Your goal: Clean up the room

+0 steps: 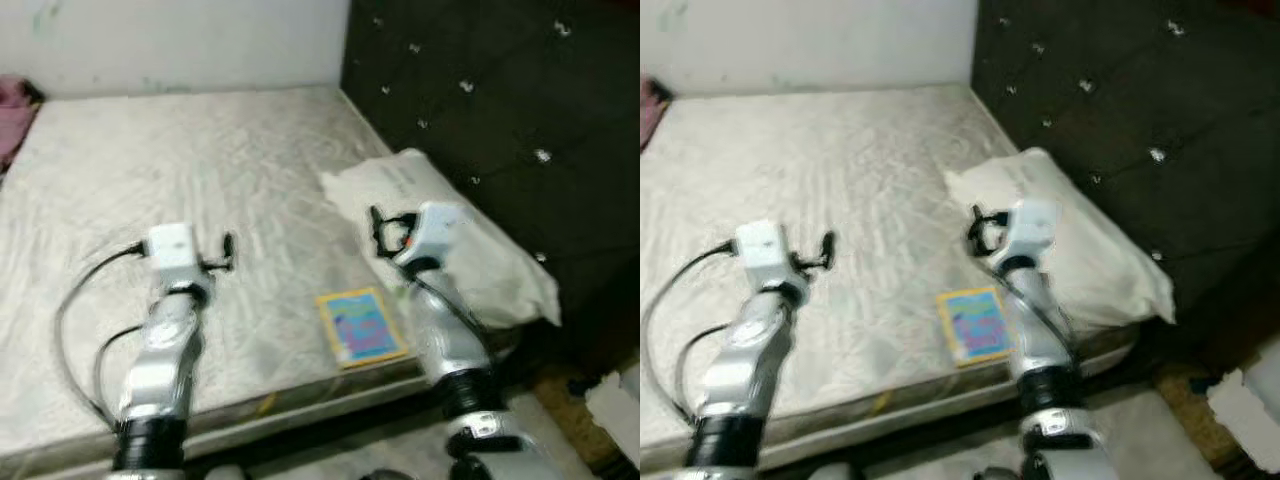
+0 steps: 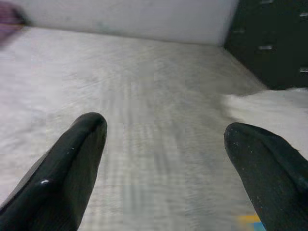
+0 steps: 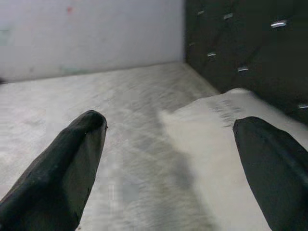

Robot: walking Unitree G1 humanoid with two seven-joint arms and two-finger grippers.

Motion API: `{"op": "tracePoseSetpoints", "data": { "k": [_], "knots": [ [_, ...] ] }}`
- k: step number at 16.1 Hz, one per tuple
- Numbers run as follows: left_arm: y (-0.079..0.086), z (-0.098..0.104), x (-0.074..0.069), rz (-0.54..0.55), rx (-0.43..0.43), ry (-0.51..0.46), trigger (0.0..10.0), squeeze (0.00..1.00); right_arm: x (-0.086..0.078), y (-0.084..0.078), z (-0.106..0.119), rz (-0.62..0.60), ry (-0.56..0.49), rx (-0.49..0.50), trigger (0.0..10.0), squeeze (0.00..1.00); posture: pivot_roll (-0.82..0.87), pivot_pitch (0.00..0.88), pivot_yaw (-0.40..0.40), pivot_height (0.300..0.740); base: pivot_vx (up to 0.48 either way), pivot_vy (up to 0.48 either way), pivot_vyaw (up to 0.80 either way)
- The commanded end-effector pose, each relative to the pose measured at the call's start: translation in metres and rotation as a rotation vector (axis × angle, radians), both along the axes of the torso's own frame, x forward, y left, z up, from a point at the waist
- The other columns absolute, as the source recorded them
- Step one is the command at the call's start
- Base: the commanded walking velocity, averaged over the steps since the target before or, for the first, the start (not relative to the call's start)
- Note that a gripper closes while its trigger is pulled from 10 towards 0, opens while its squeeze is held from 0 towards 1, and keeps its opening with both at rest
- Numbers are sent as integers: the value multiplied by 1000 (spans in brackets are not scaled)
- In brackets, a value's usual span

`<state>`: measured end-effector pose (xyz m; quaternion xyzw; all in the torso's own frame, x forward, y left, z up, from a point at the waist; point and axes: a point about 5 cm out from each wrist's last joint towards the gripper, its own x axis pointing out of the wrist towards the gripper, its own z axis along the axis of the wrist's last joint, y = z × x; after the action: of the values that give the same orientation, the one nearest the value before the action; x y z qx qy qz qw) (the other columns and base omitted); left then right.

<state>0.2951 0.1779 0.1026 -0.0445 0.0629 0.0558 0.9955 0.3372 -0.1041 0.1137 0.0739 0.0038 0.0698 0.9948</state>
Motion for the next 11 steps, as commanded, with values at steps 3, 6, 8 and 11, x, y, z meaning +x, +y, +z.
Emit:
{"op": "tracePoseSetpoints", "data": {
  "k": [3,6,8,11],
  "knots": [
    [-4,4,3,-1,0,-13,10000,0,3,-4,5,7,-17,-25,10000,0,-53,0,-32,740,0,480,0],
    [-4,4,3,-1,2,-14,10000,0,3,-1,7,24,-32,-36,10000,0,-53,0,-32,740,0,480,267],
    [-4,5,4,-1,4,-14,10000,0,3,-1,7,25,-33,-36,10000,0,-52,0,-31,740,0,480,800],
    [-3,5,4,-2,3,-17,10000,0,3,0,7,25,-33,-33,10000,0,-51,0,-30,740,0,480,202]
  ]
}}
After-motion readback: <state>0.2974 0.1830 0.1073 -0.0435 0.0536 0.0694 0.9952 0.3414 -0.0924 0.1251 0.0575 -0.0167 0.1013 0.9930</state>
